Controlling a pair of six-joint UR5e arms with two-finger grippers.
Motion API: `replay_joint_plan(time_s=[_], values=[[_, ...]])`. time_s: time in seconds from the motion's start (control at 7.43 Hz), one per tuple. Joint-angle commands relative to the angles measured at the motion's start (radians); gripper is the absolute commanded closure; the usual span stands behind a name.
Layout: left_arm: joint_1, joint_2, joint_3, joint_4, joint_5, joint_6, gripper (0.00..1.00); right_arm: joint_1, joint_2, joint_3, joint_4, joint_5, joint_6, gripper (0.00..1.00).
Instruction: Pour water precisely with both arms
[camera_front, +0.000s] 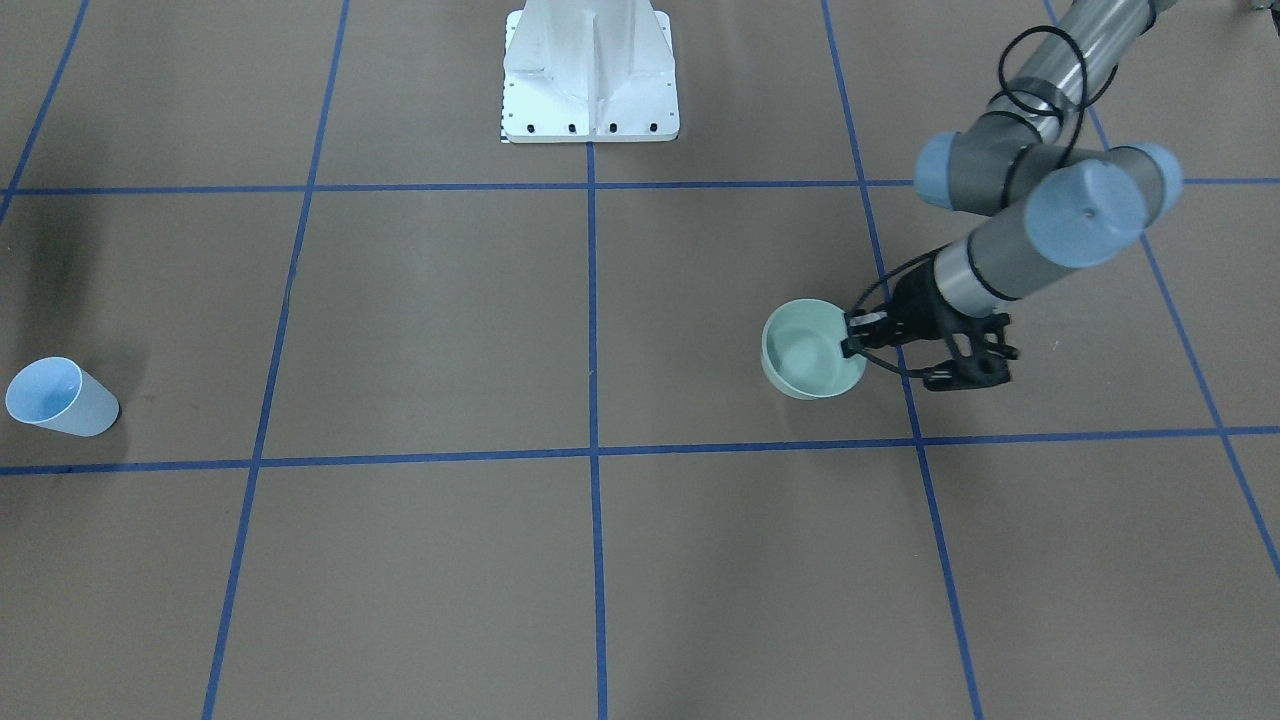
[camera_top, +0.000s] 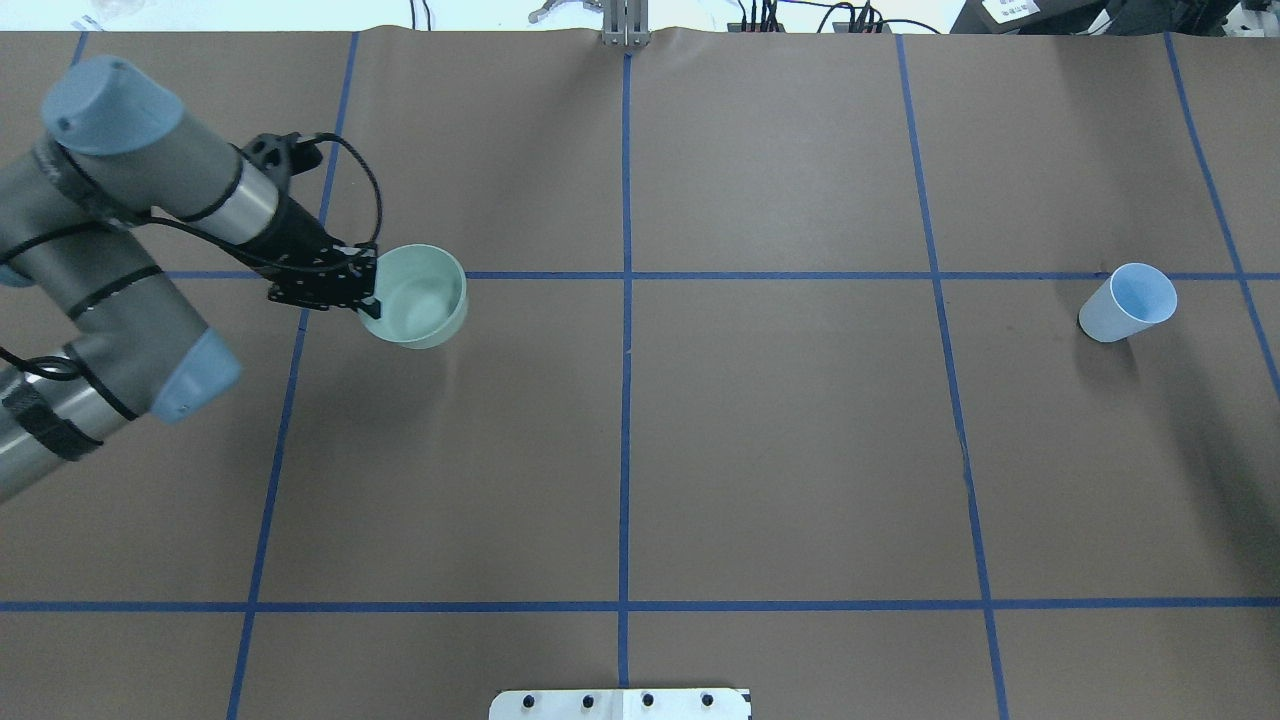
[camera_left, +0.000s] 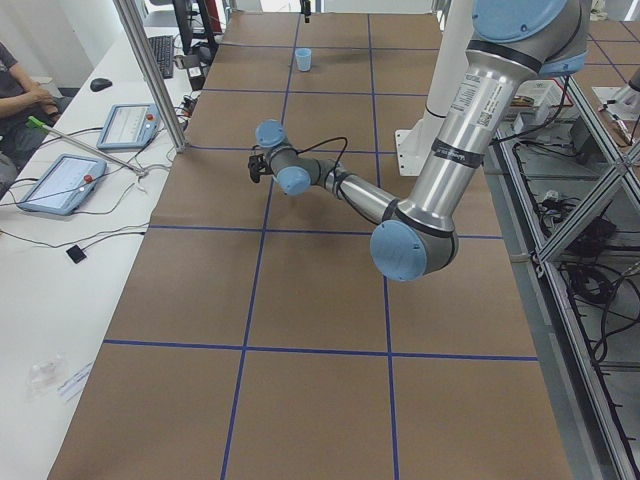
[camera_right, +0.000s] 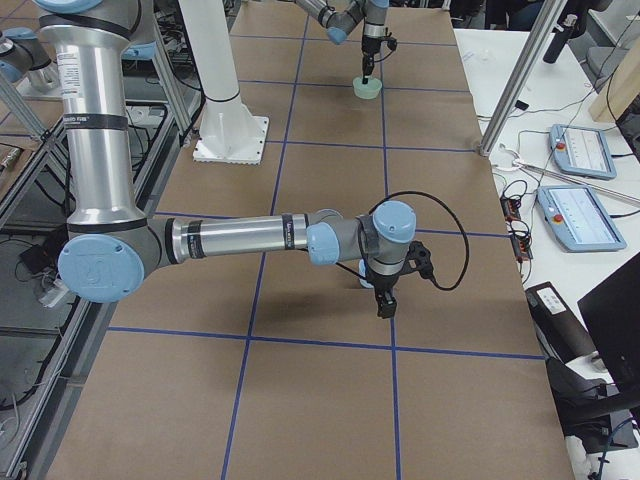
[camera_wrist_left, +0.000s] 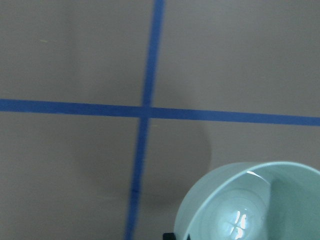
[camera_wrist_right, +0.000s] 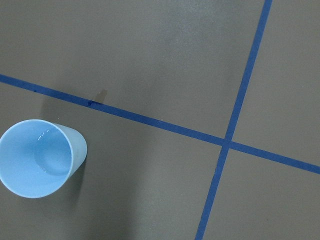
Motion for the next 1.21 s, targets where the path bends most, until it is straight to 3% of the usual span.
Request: replay_joint_plan(time_s=[0.0, 0.13, 0.27, 0.67, 0.81, 0.94, 1.08], values=[[0.149, -0.161, 0.011, 0.091, 0.158, -0.126, 1.00, -0.002, 0.000, 0.000, 0.008, -0.001, 0.000, 0.00], [0.199, -0.266, 0.048, 0.204, 0.211, -0.126, 1.00, -0.008, 0.000, -0.002, 0.013, 0.000, 0.000, 0.00], [0.226, -0.304, 0.078, 0.224, 0.243, -0.128, 1.00, -0.008, 0.000, 0.000, 0.013, 0.000, 0.000, 0.00], [0.247, -0.306, 0.101, 0.218, 0.263, -0.126, 1.00, -0.012, 0.000, 0.000, 0.013, 0.002, 0.000, 0.00], [0.249, -0.306, 0.108, 0.218, 0.264, -0.126, 0.90, -0.012, 0.000, 0.000, 0.013, 0.002, 0.000, 0.00], [0.255, -0.316, 0.127, 0.213, 0.264, -0.126, 0.54, -0.012, 0.000, 0.001, 0.013, 0.000, 0.000, 0.00], [0.258, -0.326, 0.143, 0.207, 0.264, -0.126, 0.45, -0.012, 0.000, 0.001, 0.013, 0.002, 0.000, 0.00]])
